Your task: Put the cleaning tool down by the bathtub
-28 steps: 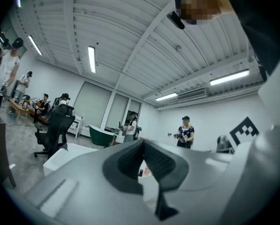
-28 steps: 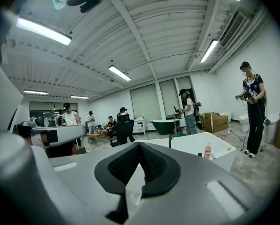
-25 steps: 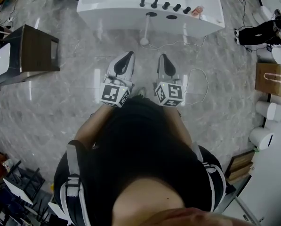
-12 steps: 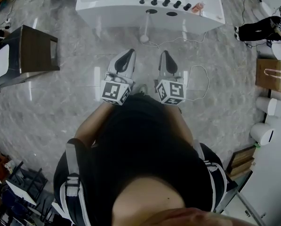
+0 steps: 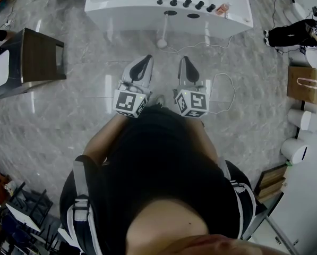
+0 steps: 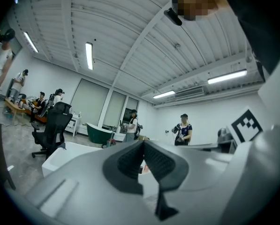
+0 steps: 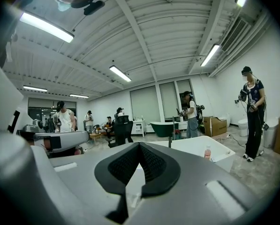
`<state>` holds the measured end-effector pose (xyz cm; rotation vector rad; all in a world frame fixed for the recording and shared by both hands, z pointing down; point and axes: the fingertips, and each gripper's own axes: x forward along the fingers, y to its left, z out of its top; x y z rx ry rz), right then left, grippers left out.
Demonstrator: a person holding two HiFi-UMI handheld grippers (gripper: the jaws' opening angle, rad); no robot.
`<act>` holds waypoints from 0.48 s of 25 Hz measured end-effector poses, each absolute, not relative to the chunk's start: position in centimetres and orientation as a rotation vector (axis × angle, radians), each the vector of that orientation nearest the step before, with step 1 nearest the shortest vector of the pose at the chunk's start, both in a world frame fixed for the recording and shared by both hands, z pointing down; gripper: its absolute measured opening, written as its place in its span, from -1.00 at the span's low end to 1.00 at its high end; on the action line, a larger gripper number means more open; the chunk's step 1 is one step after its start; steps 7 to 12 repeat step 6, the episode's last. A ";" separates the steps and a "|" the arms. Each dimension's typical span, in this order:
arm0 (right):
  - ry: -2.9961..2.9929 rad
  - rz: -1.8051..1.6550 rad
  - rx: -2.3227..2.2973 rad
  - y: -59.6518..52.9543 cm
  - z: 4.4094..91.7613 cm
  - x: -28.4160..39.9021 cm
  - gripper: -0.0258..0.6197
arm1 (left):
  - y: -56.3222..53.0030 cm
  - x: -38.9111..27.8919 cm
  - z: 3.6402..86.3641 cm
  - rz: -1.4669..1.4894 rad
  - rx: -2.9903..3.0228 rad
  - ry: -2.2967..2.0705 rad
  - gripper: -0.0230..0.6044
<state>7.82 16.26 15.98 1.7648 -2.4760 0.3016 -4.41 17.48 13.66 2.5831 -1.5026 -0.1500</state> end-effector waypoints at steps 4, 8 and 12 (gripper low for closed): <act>-2.476 0.296 1.766 16.1 16.0 7.9 -0.92 | 17.3 -4.2 13.7 -0.153 2.581 -1.500 -0.90; -2.475 0.295 1.768 16.1 16.0 8.0 -0.92 | 17.2 -4.1 13.8 -0.153 2.580 -1.499 -0.90; -2.475 0.295 1.768 16.1 16.0 8.0 -0.92 | 17.2 -4.1 13.8 -0.153 2.580 -1.499 -0.90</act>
